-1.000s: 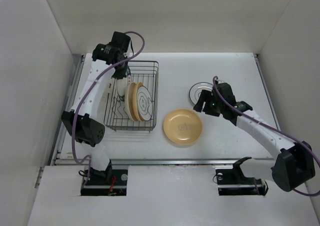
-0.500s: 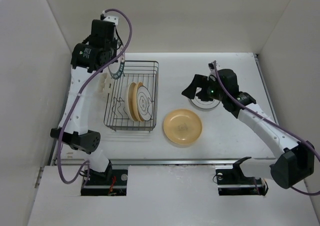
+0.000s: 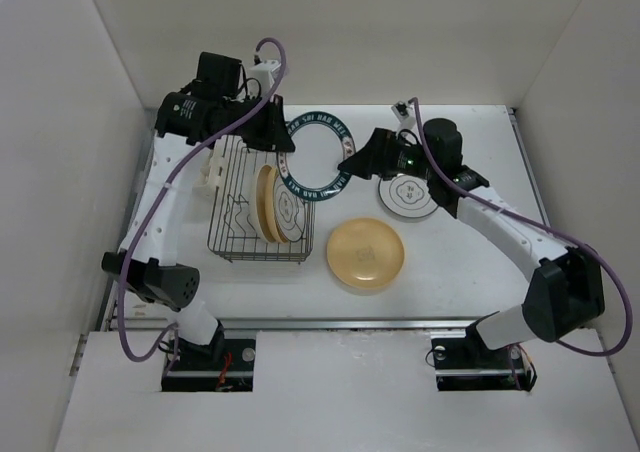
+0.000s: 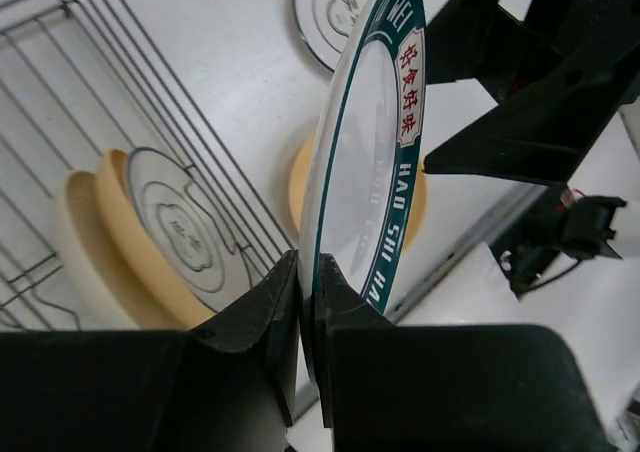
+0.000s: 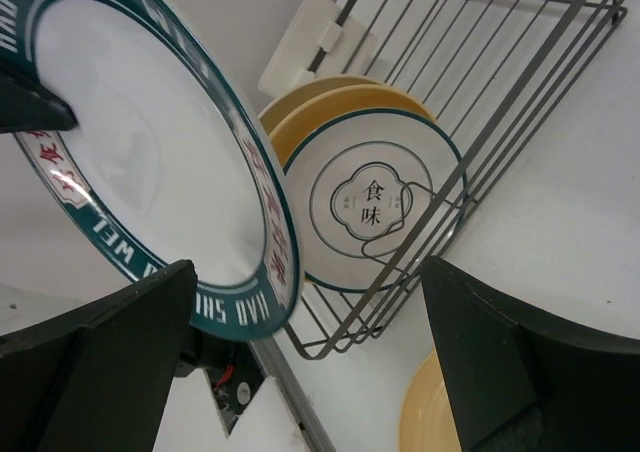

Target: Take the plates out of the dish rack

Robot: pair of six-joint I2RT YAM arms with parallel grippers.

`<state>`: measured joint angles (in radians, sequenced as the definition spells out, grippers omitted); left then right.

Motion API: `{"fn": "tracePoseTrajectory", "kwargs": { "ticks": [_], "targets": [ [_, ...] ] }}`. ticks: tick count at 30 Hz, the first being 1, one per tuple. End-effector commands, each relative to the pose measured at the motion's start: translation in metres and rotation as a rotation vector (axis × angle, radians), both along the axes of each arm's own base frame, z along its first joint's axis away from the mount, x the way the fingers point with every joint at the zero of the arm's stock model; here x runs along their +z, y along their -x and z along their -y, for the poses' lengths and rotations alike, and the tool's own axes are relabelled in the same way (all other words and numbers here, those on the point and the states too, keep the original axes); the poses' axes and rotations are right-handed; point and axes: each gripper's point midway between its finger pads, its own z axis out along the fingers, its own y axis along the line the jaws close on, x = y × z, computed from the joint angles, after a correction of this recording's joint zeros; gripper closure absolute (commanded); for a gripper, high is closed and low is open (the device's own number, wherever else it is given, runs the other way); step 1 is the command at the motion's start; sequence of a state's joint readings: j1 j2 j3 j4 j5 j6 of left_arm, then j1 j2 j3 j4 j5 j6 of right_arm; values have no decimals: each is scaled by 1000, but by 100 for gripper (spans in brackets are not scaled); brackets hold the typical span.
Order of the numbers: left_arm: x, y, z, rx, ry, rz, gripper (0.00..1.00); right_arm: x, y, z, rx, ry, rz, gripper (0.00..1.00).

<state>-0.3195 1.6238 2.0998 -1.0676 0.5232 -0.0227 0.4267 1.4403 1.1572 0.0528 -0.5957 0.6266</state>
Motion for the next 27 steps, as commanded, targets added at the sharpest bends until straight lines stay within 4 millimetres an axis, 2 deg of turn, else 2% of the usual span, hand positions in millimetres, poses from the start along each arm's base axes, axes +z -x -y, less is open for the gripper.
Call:
{"fn": "tracePoseTrajectory", "kwargs": {
  "ticks": [1, 2, 3, 5, 6, 8, 9, 11, 12, 13, 14, 15, 16, 17, 19, 20, 22, 23, 24, 26, 27],
  "targets": [
    [22, 19, 24, -156, 145, 11, 100, 24, 8, -7, 68, -90, 87, 0],
    [18, 22, 27, -175, 157, -11, 100, 26, 9, -7, 67, -100, 94, 0],
    [16, 24, 28, -184, 163, -24, 100, 28, 14, -9, 95, -118, 97, 6],
    [13, 29, 29, -206, 171, -34, 100, 22, 15, -11, 109, -121, 77, 23],
    [10, 30, 30, -211, 174, -48, 100, 22, 15, -11, 108, -125, 69, 49],
    [8, 32, 31, -221, 181, -61, 100, 22, 19, -14, 135, -145, 67, 78],
    [9, 34, 32, -230, 189, -64, 100, 23, 19, -14, 134, -151, 56, 100],
    [7, 31, 30, -217, 170, -52, 100, 23, 19, -14, 134, -151, 56, 100],
    [5, 27, 27, -197, 153, -46, 88, 22, 22, -13, 133, -155, 48, 100],
    [-2, 19, 18, -133, 97, -29, 68, 23, 16, -9, 105, -158, 42, 100],
    [-3, 15, 12, -96, 67, -10, 41, 25, 12, -3, 63, -162, 44, 100],
    [-6, 9, 5, -53, 31, 2, 19, 27, 13, 1, 40, -165, 36, 100],
    [-5, -1, -9, 28, -31, 43, 6, 28, 8, 8, -1, -177, 20, 100],
    [-7, -6, -15, 62, -59, 53, 0, 26, -2, 20, -65, -180, 4, 100],
    [-10, -12, -32, 143, -127, 72, 0, 19, -7, 35, -132, -183, -36, 100],
    [-10, -20, -51, 243, -195, 99, 0, 5, -20, 52, -224, -171, -98, 100],
    [-7, -26, -71, 345, -258, 127, 0, -2, -30, 77, -345, -152, -141, 100],
    [-11, -32, -90, 431, -333, 142, 0, -8, -35, 90, -410, -134, -164, 100],
    [-15, -34, -100, 470, -375, 142, 0, -28, -43, 116, -544, -97, -224, 100],
    [-21, -32, -117, 500, -470, 141, 0, -47, -44, 140, -646, -70, -271, 100],
    [-33, -36, -123, 507, -529, 116, 0, -57, -45, 149, -687, -52, -291, 100]
  ]
}}
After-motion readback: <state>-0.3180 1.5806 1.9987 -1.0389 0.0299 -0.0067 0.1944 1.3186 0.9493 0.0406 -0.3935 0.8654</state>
